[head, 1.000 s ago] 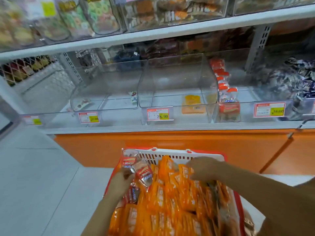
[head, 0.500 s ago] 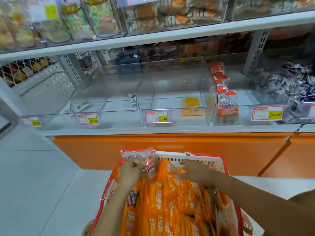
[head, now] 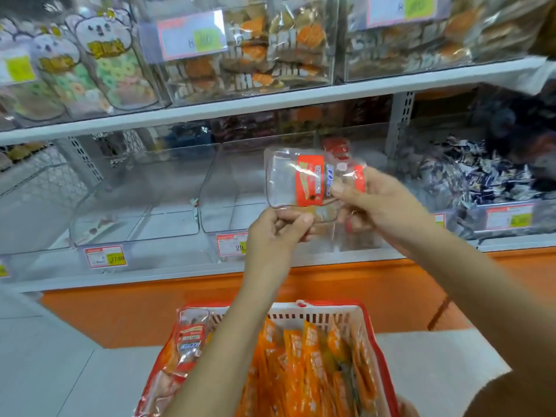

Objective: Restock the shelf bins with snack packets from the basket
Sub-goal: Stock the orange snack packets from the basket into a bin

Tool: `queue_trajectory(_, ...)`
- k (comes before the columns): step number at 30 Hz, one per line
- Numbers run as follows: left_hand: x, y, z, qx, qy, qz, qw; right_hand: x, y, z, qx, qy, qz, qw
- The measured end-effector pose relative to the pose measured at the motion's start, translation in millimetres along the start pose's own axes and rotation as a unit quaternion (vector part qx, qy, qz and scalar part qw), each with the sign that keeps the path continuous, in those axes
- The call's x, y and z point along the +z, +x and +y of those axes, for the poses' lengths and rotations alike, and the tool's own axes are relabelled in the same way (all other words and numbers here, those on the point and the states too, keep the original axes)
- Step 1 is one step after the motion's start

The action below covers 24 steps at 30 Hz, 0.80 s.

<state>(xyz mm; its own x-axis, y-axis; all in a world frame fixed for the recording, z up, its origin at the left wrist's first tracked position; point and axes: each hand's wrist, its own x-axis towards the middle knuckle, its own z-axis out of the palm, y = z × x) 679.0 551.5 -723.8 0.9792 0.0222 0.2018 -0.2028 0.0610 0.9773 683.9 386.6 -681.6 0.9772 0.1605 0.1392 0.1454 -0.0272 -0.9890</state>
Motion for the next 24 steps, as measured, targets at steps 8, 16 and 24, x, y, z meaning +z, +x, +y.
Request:
queue_trajectory(8,17,67,-13,0.047,0.382,-0.061,0.921,-119,38,-39,-0.050,-0.344,0.054,0.936)
queue_trajectory(16,28,69,-44,0.003,0.452,-0.139,0.881,-117,78,27,0.109,-0.484,-0.116,0.861)
queue_trajectory(24,29,69,-43,0.015,0.445,-0.133,0.886,-116,92,53,0.264,-0.548,-0.150,0.779)
